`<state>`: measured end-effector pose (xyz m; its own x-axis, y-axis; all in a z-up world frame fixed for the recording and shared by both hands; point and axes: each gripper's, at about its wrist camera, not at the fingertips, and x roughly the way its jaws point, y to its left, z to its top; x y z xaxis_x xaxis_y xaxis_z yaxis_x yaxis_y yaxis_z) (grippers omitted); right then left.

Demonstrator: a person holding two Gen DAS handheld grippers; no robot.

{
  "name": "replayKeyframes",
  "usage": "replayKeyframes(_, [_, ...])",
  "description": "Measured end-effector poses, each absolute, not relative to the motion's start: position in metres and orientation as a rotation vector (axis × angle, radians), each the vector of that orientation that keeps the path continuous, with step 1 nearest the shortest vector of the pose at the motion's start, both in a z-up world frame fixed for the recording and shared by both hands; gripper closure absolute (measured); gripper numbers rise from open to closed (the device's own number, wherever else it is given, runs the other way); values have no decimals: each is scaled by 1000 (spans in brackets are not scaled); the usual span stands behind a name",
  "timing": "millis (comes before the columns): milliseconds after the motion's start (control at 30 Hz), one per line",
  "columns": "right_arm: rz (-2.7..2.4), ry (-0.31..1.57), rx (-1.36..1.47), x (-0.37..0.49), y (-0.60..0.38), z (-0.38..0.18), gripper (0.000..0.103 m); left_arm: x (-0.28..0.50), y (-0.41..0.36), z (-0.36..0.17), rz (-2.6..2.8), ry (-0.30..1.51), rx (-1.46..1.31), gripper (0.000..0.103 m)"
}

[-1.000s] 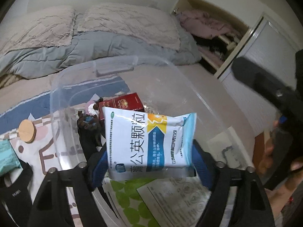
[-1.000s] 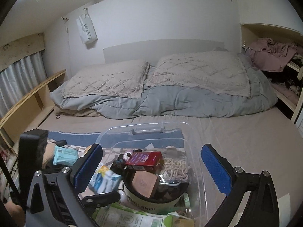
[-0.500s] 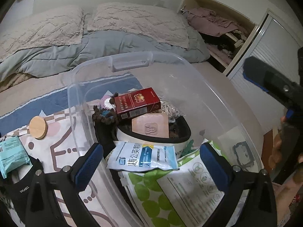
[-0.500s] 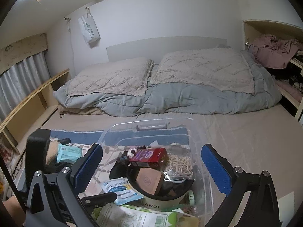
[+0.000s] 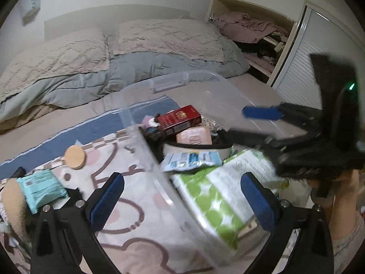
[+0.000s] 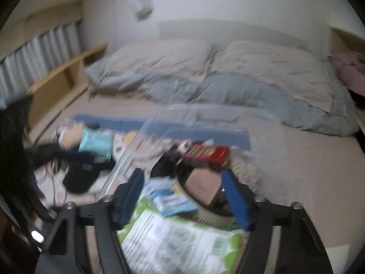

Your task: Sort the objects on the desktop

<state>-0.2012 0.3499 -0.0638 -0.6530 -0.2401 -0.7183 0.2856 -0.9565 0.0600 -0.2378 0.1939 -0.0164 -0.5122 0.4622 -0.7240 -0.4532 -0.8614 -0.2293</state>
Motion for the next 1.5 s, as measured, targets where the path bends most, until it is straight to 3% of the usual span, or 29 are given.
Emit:
replayKeyframes(233, [-2424, 471, 1309, -209, 289, -102, 43, -223, 147, -10, 2372, -161, -1078, 0])
replayKeyframes(300, [-2355, 570, 1388, -217, 278, -113, 54, -224, 135, -9, 2376, -192, -1085, 0])
replayKeyframes(367, [-2315, 624, 1443, -225, 274, -122, 56, -225, 126, -7, 2397, -204, -1084, 0])
replayKeyframes(533, [-2312, 610, 1509, -242, 285, -124, 91, -225, 107, -5, 2418, -242, -1068, 0])
replayKeyframes(600, [-2327, 621, 1522, -246, 292, -124, 95, -225, 103, -7, 2417, -243, -1070, 0])
replayKeyframes(700, [-2318, 608, 1513, -245, 301, -116, 96, -226, 99, -11, 2412, -241, -1080, 0])
replayKeyframes(1100, [-2190, 912, 1506, -230, 295, -117, 95, -225, 104, -16, 2370, -226, -1087, 0])
replayKeyframes(1167, [-2222, 930, 1486, -230, 294, -115, 80, -225, 103, -16, 2370, -226, -1087, 0])
replayKeyframes(1200, [-2236, 899, 1460, -229, 294, -111, 64, -225, 103, -16, 2371, -226, -1088, 0])
replayKeyframes(1233, [-2249, 856, 1445, -228, 296, -106, 55, -224, 103, -16, 2371, -227, -1089, 0])
replayKeyframes(1400, [-2395, 630, 1398, -230, 308, -78, 56, -220, 102, -15, 2372, -229, -1093, 0])
replayKeyframes(1467, [-2422, 579, 1396, -232, 310, -75, 68, -221, 102, -16, 2371, -231, -1092, 0])
replayKeyframes(1500, [-2424, 558, 1409, -233, 311, -76, 82, -221, 102, -16, 2369, -231, -1093, 0])
